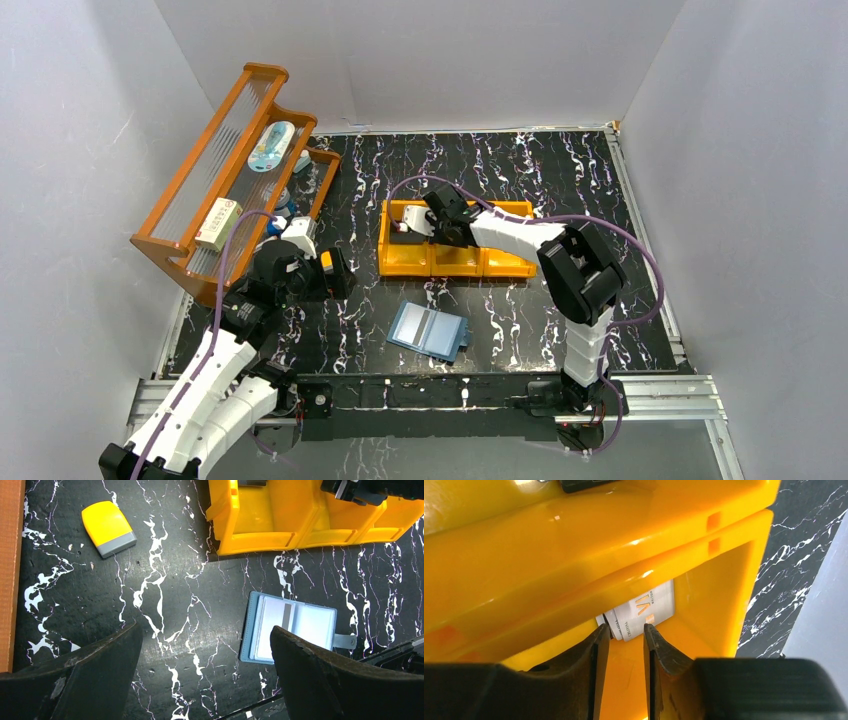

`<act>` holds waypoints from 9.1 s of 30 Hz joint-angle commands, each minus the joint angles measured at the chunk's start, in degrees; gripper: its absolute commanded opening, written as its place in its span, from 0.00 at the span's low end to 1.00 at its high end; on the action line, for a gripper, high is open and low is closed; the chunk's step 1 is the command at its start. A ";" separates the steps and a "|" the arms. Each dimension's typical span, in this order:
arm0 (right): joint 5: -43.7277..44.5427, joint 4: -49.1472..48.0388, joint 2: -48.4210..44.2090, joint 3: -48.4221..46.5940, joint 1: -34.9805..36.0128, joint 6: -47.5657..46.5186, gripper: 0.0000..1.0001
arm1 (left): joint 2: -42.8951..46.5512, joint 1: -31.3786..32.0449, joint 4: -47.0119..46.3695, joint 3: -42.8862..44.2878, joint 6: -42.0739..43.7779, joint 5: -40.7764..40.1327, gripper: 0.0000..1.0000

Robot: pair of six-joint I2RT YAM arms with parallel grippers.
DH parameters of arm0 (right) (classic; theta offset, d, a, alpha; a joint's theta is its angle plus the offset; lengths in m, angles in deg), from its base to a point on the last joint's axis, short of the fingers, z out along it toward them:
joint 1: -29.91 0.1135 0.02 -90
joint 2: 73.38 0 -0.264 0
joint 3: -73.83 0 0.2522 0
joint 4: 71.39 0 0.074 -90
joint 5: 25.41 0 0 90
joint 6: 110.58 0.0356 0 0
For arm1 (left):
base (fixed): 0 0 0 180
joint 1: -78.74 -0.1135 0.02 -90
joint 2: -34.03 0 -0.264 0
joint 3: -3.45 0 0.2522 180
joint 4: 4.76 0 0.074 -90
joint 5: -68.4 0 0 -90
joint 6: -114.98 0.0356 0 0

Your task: Take the credit cards out of the card holder

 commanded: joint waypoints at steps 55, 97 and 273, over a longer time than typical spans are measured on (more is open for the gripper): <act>-10.00 -24.00 -27.98 43.00 20.32 122.90 0.40 | -3.14 0.07 -3.32 -0.91 1.21 10.95 0.98; -17.80 -42.83 -27.79 52.86 16.18 128.65 0.29 | -41.84 19.90 -16.75 3.25 -5.54 22.21 0.34; -26.30 -66.09 -26.96 64.44 10.99 130.24 0.29 | -49.31 22.74 -10.71 3.51 -7.76 15.56 0.20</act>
